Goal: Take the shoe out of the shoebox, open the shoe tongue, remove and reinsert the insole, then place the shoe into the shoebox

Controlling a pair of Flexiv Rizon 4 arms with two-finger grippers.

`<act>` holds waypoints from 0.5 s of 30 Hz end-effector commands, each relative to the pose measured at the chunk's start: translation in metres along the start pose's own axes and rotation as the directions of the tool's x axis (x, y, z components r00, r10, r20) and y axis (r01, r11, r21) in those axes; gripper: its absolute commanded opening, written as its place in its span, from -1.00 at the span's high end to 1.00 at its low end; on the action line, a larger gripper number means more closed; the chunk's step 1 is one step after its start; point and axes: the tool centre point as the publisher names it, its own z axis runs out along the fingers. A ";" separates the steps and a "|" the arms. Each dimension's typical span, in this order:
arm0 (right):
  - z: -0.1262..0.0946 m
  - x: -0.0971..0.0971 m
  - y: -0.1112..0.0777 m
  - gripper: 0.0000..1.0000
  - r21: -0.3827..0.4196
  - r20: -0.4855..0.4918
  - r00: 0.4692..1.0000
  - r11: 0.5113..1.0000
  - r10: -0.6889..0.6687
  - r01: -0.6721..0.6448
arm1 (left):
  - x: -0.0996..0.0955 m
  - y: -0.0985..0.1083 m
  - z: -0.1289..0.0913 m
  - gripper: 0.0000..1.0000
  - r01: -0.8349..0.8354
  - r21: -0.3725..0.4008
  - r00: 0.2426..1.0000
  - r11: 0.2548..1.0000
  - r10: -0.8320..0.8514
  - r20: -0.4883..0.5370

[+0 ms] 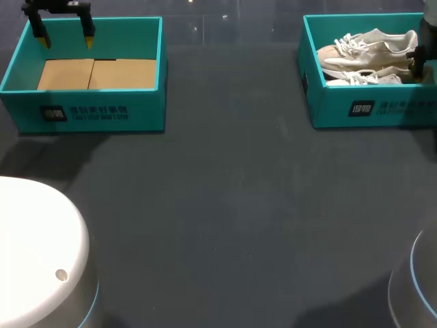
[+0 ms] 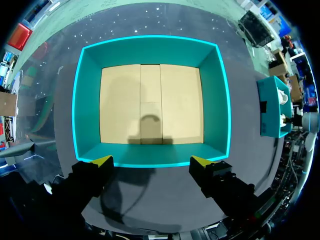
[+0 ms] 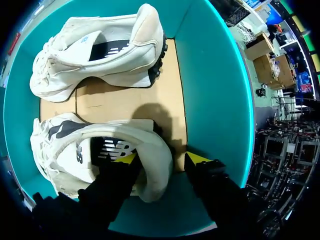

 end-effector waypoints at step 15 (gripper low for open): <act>0.016 -0.003 0.006 -0.11 0.026 -0.020 1.000 1.000 0.000 0.000 | 0.000 0.000 0.000 -1.00 0.000 0.000 1.000 1.000 0.000 0.001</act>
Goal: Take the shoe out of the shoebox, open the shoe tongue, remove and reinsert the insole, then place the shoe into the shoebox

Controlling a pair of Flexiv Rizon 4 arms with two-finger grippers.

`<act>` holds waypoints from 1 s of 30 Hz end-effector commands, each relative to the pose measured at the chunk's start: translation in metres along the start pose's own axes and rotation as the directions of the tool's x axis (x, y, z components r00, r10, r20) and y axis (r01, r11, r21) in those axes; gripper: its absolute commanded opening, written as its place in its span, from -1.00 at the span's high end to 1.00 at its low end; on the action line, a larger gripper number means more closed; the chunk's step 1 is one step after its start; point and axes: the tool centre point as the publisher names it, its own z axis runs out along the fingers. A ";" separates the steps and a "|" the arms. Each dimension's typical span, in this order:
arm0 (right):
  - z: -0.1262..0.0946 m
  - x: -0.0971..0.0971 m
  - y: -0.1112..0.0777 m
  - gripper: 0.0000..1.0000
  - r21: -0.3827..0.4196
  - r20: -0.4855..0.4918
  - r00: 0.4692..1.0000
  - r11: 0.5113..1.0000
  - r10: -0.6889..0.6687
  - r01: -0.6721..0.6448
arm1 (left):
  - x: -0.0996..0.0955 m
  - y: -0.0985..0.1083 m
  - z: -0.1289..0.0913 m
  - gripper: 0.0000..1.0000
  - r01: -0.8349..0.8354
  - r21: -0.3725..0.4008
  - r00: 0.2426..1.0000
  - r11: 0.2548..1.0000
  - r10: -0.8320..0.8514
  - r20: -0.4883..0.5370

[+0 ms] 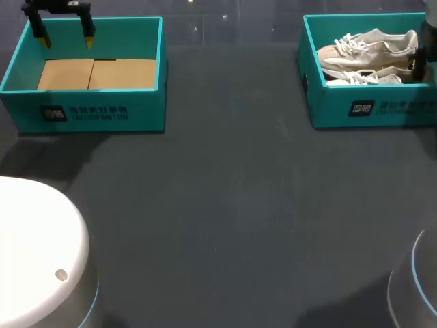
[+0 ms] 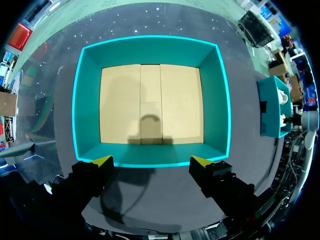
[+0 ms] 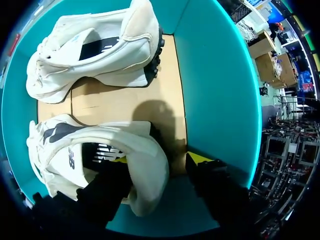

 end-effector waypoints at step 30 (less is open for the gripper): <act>-0.025 -0.007 0.000 1.00 -0.012 0.005 0.999 0.999 0.042 -0.042 | 0.000 0.000 0.000 -1.00 0.000 0.000 1.000 1.000 0.000 0.001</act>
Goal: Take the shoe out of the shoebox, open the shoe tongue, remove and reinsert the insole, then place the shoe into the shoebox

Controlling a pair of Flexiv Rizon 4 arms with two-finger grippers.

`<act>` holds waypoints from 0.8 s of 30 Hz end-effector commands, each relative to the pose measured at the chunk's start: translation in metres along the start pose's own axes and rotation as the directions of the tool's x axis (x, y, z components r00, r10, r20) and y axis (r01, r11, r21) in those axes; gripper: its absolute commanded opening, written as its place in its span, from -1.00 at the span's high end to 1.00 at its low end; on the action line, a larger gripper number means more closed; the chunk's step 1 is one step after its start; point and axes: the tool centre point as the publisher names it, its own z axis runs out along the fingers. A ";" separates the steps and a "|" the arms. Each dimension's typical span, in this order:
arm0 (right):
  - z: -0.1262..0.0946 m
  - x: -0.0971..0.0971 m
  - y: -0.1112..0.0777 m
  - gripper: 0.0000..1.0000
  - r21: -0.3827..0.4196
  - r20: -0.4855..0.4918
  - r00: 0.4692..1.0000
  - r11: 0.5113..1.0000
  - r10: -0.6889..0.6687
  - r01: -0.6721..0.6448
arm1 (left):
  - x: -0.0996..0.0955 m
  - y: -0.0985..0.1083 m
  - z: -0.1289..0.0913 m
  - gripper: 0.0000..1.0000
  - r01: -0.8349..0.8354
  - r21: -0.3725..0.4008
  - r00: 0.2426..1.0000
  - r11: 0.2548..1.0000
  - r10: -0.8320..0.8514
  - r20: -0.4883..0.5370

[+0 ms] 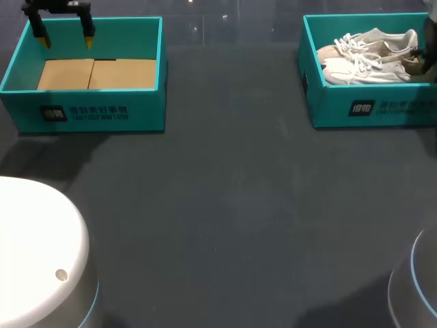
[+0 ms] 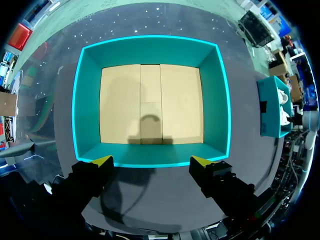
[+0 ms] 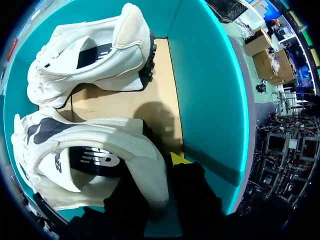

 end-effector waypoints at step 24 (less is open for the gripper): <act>-0.151 -0.010 -0.029 1.00 -0.059 0.012 0.998 0.997 0.054 -0.053 | 0.000 0.000 0.000 -1.00 0.000 0.000 1.000 1.000 0.000 0.001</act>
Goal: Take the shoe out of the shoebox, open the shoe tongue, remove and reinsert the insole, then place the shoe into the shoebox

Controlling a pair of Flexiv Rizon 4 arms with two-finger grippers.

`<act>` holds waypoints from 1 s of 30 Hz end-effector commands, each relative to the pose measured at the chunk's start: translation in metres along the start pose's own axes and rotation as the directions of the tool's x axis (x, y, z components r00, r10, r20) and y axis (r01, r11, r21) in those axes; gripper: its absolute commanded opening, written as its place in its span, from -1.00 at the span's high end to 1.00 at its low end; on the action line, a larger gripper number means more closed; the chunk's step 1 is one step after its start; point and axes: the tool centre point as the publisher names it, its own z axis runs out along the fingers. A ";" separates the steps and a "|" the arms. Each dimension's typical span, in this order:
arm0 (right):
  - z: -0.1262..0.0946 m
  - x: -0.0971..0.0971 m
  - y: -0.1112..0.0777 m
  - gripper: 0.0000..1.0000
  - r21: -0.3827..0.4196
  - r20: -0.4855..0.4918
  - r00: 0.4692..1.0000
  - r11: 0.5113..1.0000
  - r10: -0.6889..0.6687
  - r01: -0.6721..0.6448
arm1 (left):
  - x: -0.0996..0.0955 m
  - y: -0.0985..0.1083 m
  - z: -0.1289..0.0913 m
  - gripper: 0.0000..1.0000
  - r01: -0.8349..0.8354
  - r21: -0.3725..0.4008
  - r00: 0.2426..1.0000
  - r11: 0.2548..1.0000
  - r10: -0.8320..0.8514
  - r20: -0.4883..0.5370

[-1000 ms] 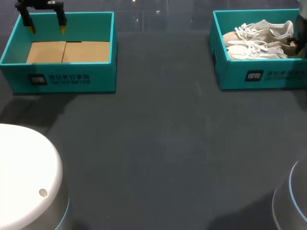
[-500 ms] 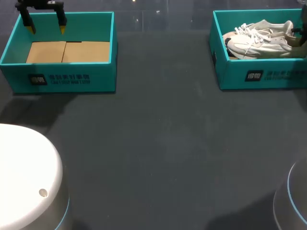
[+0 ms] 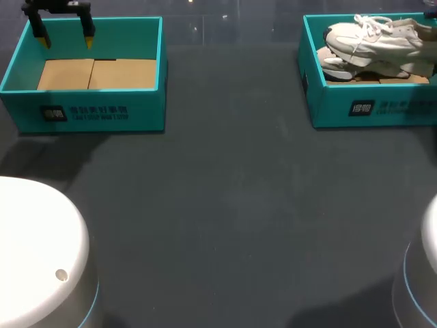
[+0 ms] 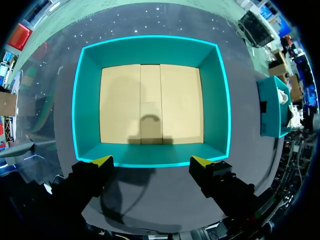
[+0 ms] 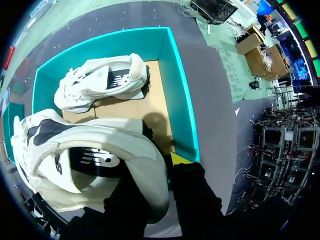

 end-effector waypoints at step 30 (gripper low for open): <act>-0.138 0.125 -0.177 1.00 -0.061 0.027 0.999 0.998 -0.028 0.030 | 0.000 0.000 0.000 -1.00 0.000 0.000 1.000 1.000 0.000 0.001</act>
